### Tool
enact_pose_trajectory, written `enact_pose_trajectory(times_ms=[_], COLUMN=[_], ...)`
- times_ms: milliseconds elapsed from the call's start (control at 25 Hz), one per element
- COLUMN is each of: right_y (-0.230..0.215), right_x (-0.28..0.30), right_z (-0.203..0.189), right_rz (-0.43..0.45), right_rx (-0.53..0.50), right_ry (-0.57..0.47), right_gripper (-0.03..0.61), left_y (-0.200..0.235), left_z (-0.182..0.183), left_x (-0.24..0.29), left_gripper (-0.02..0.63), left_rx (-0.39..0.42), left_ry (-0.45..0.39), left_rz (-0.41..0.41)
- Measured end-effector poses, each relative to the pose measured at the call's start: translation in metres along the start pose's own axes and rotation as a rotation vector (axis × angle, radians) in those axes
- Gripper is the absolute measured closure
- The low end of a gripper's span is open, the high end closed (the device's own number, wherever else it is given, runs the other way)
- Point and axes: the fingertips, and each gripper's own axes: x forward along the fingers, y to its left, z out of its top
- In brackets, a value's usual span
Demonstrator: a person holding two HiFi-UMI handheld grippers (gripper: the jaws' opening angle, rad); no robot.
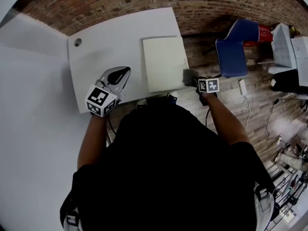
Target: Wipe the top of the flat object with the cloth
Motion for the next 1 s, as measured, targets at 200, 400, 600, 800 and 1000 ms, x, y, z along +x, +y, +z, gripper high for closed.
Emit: enact_pose_trajectory(times_ms=[200, 400, 600, 800, 1000], right_y=[-0.009, -0.003, 0.013, 0.021, 0.033], right_x=[-0.026, -0.057, -0.083, -0.111, -0.138], right_z=[0.022, 0.044, 0.064, 0.087, 0.11], right_rz=[-0.035, -0.053, -0.043, -0.053, -0.076], right_rx=[0.043, 0.058, 0.073, 0.075, 0.037], right_ry=[-0.083, -0.179, -0.264, -0.359, -0.444], right_gripper=[0.569, 0.569, 0.569, 0.568, 0.568], left_y=[-0.001, -0.002, -0.001, -0.007, -0.01], left_z=[-0.003, 0.0, 0.005, 0.01, 0.016], left_x=[0.002, 0.006, 0.01, 0.016, 0.021], left_gripper=[0.612, 0.612, 0.612, 0.612, 0.612], left_rx=[-0.002, -0.001, 0.007, 0.017, 0.041], left_ry=[0.003, -0.003, -0.006, -0.009, -0.011], left_rz=[-0.008, -0.027, -0.045, -0.076, -0.106])
